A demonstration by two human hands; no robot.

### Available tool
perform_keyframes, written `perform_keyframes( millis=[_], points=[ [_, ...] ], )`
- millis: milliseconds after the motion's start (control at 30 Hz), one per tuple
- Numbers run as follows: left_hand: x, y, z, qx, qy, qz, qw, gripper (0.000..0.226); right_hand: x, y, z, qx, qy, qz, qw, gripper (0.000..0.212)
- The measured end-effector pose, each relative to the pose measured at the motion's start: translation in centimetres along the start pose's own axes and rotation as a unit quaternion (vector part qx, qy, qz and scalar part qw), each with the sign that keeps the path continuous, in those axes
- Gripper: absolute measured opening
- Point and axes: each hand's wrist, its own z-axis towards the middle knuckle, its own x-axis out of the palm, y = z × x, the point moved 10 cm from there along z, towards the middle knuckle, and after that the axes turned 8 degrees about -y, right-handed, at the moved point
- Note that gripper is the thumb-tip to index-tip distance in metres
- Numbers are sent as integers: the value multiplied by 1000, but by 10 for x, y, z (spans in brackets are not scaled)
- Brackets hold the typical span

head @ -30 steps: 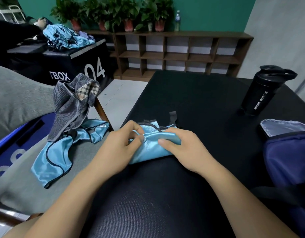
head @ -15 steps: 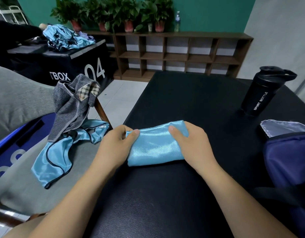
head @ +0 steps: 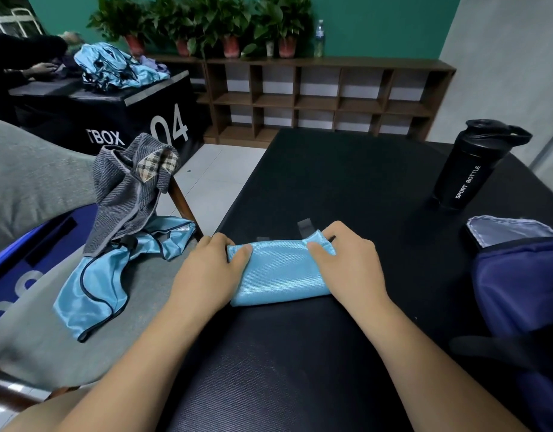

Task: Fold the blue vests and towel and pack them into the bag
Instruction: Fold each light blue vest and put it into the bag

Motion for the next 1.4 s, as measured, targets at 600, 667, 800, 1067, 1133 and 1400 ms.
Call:
perform_keyframes(
  millis=[600, 667, 800, 1067, 1133, 1400],
  points=[
    [-12, -22, -2, -48, 79, -426, 900, 16, -30, 59, -6, -161, -19, 64, 985, 33],
    [-22, -36, -4, -13, 114, -454, 884, 18, -30, 84, -12, -195, 50, 62, 978, 51],
    [-49, -61, -12, 58, 146, -457, 875, 16, -14, 107, -24, -165, 210, 87, 960, 80],
    [-72, -78, -27, 123, 212, -478, 843, 16, -25, 147, -34, -145, 358, 145, 911, 69],
    [-77, -83, -32, 125, 220, -487, 836, 18, -32, 152, -37, -136, 387, 140, 901, 58],
    [-93, -111, -55, 118, 176, -535, 818, 17, -90, 158, -43, -122, 405, 85, 902, 44]
  ],
)
